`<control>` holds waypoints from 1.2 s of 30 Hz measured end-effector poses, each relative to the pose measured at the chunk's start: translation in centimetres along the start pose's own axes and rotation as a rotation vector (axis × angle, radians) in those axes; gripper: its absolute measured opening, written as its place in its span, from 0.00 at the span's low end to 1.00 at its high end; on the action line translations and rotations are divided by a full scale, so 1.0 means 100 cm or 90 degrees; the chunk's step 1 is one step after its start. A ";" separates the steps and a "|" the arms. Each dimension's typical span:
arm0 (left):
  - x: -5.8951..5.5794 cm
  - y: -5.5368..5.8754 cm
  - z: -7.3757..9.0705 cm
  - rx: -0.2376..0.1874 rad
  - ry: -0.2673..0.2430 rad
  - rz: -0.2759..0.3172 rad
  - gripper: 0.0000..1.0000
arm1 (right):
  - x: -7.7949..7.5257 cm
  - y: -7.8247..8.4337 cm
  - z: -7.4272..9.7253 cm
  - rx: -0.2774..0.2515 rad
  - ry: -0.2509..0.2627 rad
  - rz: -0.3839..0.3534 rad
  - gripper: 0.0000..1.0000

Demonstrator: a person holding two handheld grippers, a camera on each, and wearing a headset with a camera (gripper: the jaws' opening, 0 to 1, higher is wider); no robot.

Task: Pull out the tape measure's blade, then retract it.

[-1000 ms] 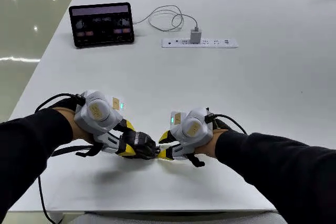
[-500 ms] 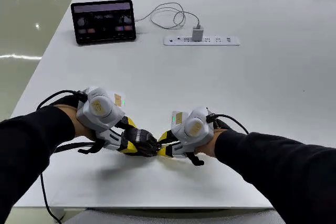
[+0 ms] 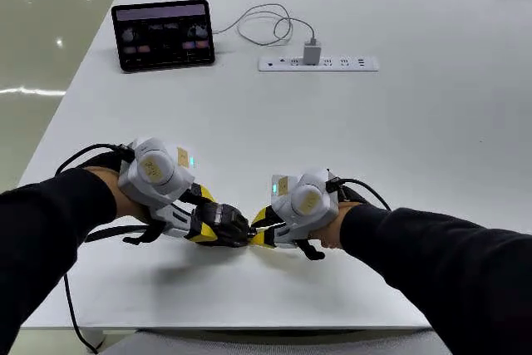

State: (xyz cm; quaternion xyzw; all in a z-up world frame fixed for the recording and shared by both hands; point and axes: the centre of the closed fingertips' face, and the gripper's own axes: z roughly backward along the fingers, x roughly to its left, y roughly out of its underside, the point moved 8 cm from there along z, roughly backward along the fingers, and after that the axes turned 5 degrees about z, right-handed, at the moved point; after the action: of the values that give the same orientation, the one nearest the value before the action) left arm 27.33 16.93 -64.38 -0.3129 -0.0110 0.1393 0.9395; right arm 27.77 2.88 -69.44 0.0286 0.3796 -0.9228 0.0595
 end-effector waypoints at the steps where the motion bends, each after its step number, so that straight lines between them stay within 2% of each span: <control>1: 0.000 0.000 0.000 0.000 -0.001 0.002 0.28 | -0.001 0.001 0.001 0.000 -0.001 -0.003 0.08; 8: 0.000 -0.001 0.000 -0.001 -0.001 0.004 0.28 | -0.001 0.009 0.011 0.010 -0.003 -0.013 0.08; 13: -0.001 -0.001 0.000 -0.001 -0.003 0.003 0.28 | 0.000 0.007 0.009 0.013 0.004 -0.019 0.10; 18: 0.000 0.000 0.000 -0.002 -0.002 0.001 0.28 | 0.001 0.005 0.007 0.021 0.003 -0.006 0.11; 22: 0.001 0.000 0.000 0.000 -0.001 0.001 0.28 | 0.000 0.005 0.003 0.015 0.001 -0.016 0.12; 24: 0.001 0.000 -0.001 -0.001 -0.003 0.003 0.28 | 0.000 0.005 -0.001 0.017 -0.001 0.004 0.11; 27: 0.000 0.000 0.000 -0.002 -0.005 0.005 0.28 | -0.002 0.006 0.001 0.015 -0.006 -0.011 0.10; 36: 0.001 0.003 0.001 -0.006 -0.004 -0.002 0.28 | 0.000 0.010 0.005 0.020 -0.008 -0.002 0.09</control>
State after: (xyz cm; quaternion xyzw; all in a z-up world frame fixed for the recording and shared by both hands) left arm 27.39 17.21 -64.47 -0.3166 -0.0153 0.1384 0.9383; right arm 27.84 1.80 -69.74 0.0229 0.3646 -0.9290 0.0597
